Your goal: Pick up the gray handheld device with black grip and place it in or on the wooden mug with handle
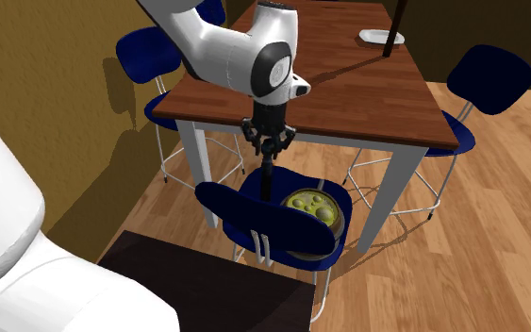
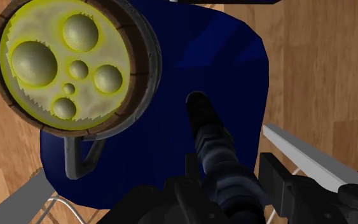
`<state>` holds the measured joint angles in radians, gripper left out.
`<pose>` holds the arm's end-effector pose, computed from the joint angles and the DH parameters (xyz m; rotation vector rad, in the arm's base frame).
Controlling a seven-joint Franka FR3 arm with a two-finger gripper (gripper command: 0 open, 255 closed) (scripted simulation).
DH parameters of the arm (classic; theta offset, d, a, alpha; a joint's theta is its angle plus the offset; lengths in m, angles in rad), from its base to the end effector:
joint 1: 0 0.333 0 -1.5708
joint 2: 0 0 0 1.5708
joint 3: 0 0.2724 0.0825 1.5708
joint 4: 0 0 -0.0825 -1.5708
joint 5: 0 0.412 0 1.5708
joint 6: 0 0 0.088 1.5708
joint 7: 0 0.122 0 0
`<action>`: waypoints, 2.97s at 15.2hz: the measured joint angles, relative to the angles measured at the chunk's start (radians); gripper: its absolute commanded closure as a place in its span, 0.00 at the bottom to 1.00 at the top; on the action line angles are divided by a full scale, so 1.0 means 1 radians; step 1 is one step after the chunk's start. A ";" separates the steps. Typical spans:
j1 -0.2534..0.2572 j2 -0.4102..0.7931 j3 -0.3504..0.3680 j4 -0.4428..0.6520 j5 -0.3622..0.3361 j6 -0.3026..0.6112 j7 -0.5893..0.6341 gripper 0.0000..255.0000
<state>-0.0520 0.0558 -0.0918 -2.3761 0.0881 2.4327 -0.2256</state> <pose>0.5115 -0.0735 0.2198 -3.0903 -0.0233 -0.0167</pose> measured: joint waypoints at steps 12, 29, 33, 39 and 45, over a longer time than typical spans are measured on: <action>-0.002 -0.111 -0.002 0.056 -0.027 -0.166 0.024 1.00; -0.003 -0.213 0.001 0.181 -0.046 -0.392 0.047 1.00; -0.003 -0.226 0.001 0.226 -0.048 -0.449 0.049 1.00; -0.027 -0.280 -0.029 0.254 -0.061 -0.533 0.006 1.00; -0.079 -0.333 -0.102 0.309 -0.089 -0.644 -0.105 1.00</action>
<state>-0.1306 -0.2773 -0.1936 -2.0667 -0.0008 1.7884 -0.3308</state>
